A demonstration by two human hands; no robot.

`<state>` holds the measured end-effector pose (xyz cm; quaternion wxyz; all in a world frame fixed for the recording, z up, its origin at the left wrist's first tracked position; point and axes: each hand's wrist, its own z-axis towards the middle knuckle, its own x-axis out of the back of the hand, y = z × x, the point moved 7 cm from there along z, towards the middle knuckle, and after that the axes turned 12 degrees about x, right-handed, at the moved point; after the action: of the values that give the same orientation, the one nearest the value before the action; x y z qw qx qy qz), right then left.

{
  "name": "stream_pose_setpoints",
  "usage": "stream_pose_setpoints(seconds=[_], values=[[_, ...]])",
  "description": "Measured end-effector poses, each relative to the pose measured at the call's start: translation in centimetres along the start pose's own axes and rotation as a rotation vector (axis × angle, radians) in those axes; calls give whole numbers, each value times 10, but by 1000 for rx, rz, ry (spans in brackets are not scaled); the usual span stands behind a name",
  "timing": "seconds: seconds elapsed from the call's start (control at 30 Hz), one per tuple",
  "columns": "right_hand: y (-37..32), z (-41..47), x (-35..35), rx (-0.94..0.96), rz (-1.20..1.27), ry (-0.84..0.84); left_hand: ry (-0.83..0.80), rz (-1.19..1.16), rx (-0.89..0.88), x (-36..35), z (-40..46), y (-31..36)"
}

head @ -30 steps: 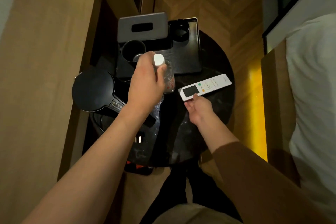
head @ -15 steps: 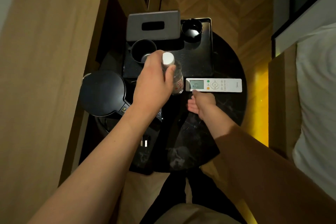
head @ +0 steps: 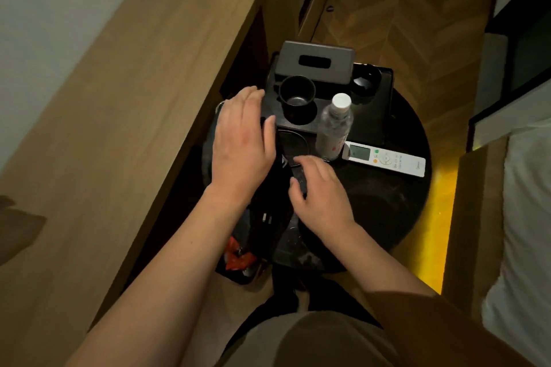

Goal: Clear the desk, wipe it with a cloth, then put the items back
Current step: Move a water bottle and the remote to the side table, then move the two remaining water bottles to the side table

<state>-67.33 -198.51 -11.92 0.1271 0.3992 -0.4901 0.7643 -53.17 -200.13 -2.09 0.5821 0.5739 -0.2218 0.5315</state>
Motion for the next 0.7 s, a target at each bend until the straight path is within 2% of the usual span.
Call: stream_pose_setpoints(seconds=[0.2, 0.5, 0.7], values=[[-74, 33, 3, 383, 47, 34, 175, 21, 302, 55, -36, -62], [-181, 24, -69, 641, 159, -296, 359, 159, 702, 135, -158, -154], [-277, -40, -135, 912, 194, -509, 508, 265, 1021, 198, -286, -201]])
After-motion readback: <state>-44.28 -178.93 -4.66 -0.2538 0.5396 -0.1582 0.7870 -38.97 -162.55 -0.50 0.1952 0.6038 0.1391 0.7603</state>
